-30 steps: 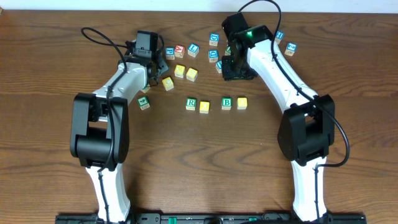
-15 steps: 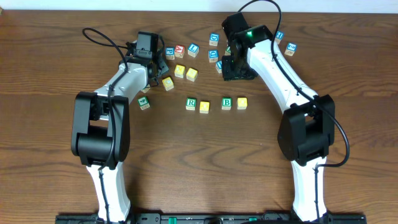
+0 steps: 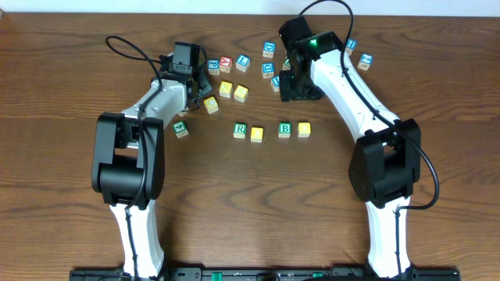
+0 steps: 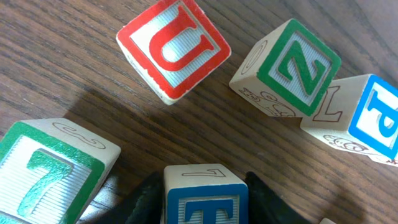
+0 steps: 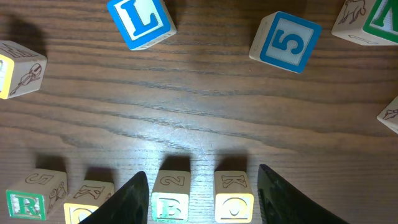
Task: Spell out ROBOT
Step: 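Lower the left gripper and grasp the blue T block, then carry the T block to the right end of the row and release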
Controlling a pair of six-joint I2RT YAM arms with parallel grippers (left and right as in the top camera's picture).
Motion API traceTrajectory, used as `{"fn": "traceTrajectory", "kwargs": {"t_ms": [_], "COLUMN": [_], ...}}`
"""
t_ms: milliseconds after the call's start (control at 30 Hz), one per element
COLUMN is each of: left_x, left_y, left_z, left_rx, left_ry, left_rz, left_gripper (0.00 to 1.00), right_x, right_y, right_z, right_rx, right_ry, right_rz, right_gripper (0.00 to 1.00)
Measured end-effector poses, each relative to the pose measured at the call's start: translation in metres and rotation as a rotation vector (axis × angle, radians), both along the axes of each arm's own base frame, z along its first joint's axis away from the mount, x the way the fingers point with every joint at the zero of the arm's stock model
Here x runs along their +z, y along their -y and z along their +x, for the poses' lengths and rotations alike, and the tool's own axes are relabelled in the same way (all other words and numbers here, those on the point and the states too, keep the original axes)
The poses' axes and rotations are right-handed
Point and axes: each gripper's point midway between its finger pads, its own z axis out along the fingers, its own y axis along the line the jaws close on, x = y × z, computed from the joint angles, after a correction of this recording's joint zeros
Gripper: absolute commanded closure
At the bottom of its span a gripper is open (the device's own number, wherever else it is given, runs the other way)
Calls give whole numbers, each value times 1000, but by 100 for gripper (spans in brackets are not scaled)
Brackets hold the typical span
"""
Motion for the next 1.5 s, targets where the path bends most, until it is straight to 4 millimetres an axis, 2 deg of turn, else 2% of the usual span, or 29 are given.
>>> {"fn": "traceTrajectory", "kwargs": {"t_ms": [33, 200, 233, 433, 567, 633, 700, 767, 1000, 1067, 1167, 1200, 1333, 1433, 1500], "left_x": [0, 1, 1, 7, 41, 69, 101, 115, 116, 116, 119, 122, 127, 111, 86], "left_y": [0, 0, 0, 2, 9, 18, 35, 54, 137, 165, 204, 235, 295, 331, 346], "left_z": [0, 1, 1, -4, -5, -4, -5, -8, -34, -46, -65, -81, -108, -131, -147], "left_rx": [1, 0, -1, -29, -55, -81, -120, -160, -377, -446, -533, -599, -715, -792, -834], "left_ry": [0, 5, 5, -9, 37, 91, 158, 191, 200, 202, 217, 236, 298, 298, 256], "left_rz": [0, 1, 1, 6, 1, -5, -12, -18, -9, -8, -18, -31, -70, -82, -66], "left_gripper": [69, 71, 74, 75, 75, 75, 75, 74, 74, 74, 74, 73, 73, 73, 73], "right_x": [0, 0, 0, 0, 0, 1, 1, 1, 2, 3, 4, 4, 4, 4, 4], "right_y": [0, 1, 1, 4, 12, 21, 36, 51, 125, 138, 152, 159, 160, 159, 158], "right_z": [0, 0, 0, 1, 6, 12, 18, 24, 39, 40, 41, 40, 36, 33, 33], "right_rx": [0, 3, 2, -2, -18, -40, -78, -117, -285, -315, -349, -366, -368, -357, -349], "right_ry": [0, 0, 0, 4, 13, 18, 17, 13, -2, -4, -10, -15, -36, -45, -47], "right_rz": [-1, -6, -7, -16, -16, -8, 16, 48, 141, 164, 198, 216, 231, 237, 238], "right_gripper": [48, 48, 48, 47, 46, 46, 46, 47, 47, 48, 49, 49, 49, 49, 49]}}
